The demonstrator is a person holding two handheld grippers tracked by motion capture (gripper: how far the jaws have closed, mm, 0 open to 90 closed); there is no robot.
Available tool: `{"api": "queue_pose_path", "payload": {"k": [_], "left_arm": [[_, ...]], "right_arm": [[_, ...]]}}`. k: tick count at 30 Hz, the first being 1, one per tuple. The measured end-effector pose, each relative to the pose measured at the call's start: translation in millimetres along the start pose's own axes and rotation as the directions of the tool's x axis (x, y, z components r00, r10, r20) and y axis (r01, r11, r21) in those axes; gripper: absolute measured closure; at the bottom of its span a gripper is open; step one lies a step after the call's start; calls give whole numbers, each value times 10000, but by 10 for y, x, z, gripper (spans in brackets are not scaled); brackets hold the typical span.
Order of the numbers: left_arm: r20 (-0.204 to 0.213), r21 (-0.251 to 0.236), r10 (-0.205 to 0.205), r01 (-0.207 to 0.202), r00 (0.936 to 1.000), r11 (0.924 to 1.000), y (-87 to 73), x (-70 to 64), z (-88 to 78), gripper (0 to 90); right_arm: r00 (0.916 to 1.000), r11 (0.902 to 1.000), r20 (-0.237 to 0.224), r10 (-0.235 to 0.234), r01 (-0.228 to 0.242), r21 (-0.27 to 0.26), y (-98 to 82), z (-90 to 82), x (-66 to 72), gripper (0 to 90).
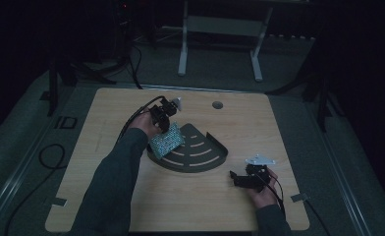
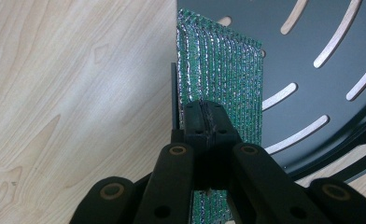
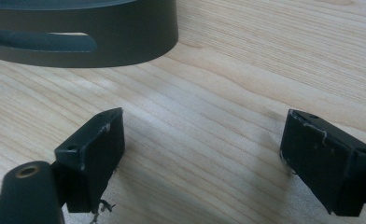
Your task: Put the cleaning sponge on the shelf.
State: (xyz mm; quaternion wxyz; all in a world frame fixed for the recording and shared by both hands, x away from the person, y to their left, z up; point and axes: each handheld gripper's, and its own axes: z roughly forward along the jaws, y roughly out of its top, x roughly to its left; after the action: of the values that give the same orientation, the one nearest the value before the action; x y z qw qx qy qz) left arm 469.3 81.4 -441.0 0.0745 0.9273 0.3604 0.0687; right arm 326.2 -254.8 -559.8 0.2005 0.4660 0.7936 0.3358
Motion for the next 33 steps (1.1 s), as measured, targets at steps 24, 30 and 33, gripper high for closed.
{"api": "queue_pose_path", "payload": {"k": [24,30,33], "left_arm": [[-593,541,247,-215,9979,9983,13,-79,126,894],[-874,765,303,-236,9957,9968,21,-88,163,889],[-892,937,395,-311,9952,9951,27,-102,201,895]], "right_arm": [[10000,10000,0,-5,5,1,0,0,0,134],[10000,10000,0,8,-8,1,0,0,1,134],[10000,10000,1,3,-3,1,0,0,0,134]]}}
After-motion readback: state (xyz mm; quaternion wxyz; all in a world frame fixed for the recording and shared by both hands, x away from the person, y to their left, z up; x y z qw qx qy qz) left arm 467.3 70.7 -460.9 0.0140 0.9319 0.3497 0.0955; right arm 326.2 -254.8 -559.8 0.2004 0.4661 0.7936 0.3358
